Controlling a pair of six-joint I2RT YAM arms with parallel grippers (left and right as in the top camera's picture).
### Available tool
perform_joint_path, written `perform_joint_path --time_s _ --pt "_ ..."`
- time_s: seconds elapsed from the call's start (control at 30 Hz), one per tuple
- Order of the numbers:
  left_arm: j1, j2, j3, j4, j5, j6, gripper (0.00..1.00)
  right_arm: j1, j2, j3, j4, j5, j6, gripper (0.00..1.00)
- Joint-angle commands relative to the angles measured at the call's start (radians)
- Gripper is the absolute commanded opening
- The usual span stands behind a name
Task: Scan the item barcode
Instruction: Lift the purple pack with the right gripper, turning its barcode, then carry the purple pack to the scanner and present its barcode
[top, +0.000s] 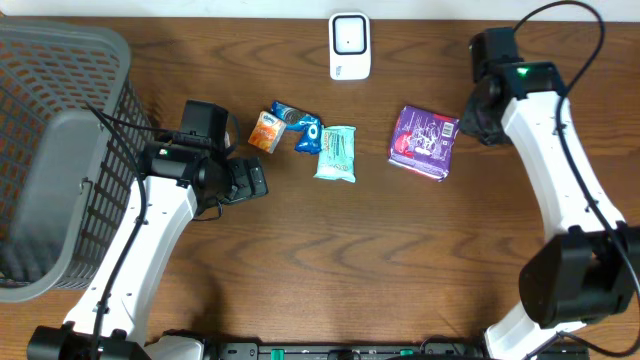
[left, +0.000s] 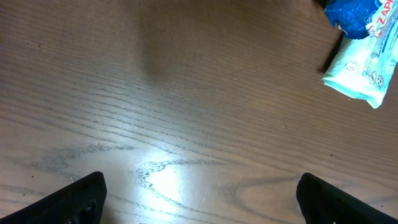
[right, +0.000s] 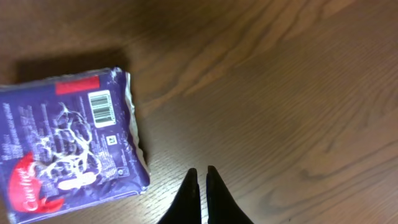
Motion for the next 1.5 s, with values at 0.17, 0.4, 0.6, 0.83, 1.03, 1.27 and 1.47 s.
perform_joint_path --time_s 0.17,0.4,0.6,0.83,1.03,1.27,1.47 --pt "0.001 0.003 -0.009 -0.003 -0.006 0.005 0.98 -0.038 0.108 -0.073 0.074 -0.428 -0.076 0.99" --pt "0.001 0.003 -0.009 -0.003 -0.006 0.005 0.98 -0.179 0.109 -0.217 0.2 -0.919 -0.277 0.99" --pt "0.001 0.003 -0.009 -0.003 -0.006 0.005 0.98 -0.253 0.109 -0.459 0.494 -1.092 -0.22 0.95" --pt "0.001 0.003 -0.009 -0.003 -0.006 0.006 0.98 -0.263 0.109 -0.657 0.806 -1.091 -0.085 0.63" --pt "0.001 0.003 -0.009 -0.003 -0.006 0.005 0.98 -0.263 0.1 -0.636 0.809 -1.068 -0.082 0.01" --pt "0.001 0.003 -0.009 -0.003 -0.006 0.005 0.98 -0.203 0.005 -0.289 0.339 -0.474 -0.114 0.01" --pt "0.001 0.003 -0.009 -0.003 -0.006 0.005 0.98 -0.028 0.003 -0.107 0.078 0.3 0.08 0.01"
